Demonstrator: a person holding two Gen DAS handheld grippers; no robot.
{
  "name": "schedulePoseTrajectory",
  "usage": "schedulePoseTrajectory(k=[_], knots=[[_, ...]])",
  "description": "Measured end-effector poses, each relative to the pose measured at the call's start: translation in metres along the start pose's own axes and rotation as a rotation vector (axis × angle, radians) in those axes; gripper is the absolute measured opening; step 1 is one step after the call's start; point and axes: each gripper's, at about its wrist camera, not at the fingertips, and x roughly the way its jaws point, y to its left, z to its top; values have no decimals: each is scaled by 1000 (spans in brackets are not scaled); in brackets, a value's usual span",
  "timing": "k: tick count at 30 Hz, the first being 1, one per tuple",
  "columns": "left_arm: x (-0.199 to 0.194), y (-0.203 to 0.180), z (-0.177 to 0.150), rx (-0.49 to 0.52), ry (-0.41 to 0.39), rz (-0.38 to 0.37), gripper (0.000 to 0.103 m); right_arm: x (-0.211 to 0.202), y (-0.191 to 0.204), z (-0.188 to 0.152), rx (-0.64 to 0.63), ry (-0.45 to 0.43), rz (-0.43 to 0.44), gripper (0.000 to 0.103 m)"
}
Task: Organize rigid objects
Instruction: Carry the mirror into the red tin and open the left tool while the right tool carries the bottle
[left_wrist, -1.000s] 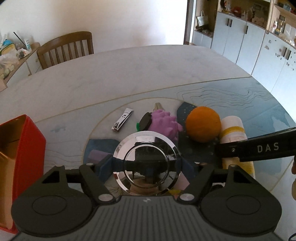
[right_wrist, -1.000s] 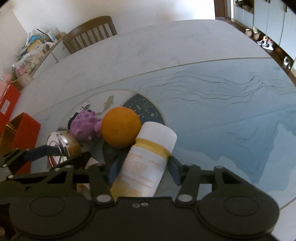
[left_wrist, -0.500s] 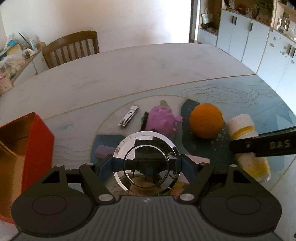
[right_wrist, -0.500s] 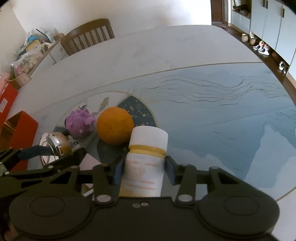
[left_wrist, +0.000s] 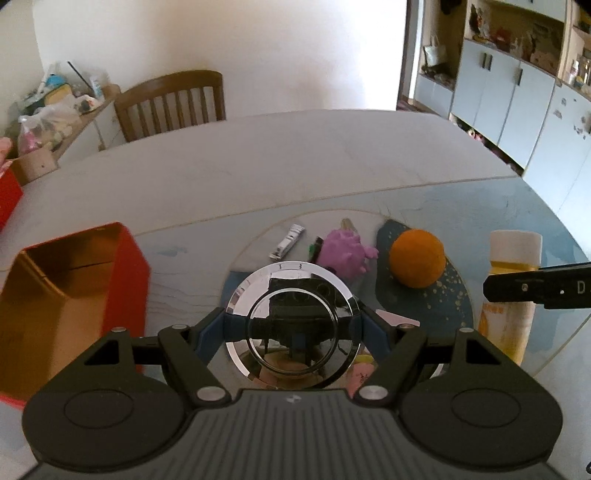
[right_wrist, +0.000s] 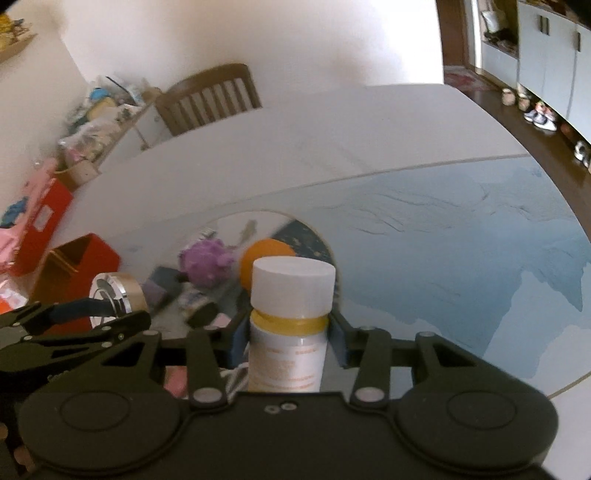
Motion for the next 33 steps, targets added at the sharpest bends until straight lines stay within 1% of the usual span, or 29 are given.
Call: schedulePoseTrajectory(k=[3, 9, 18, 26, 33], knots=[[-14, 7, 0, -19, -14, 12, 77, -8, 8, 2, -16, -14, 39, 44], [-40, 24, 1, -34, -33, 36, 77, -17, 33, 12, -76, 6, 100, 44], [-65, 71, 7, -61, -64, 62, 77, -23, 98, 30, -186, 24, 198, 44], [-76, 126, 7, -53, -91, 72, 77, -18, 163, 35, -257, 29, 233, 44], [-71, 177, 5, -41, -80, 95, 77, 3, 224, 37, -303, 47, 236, 44]])
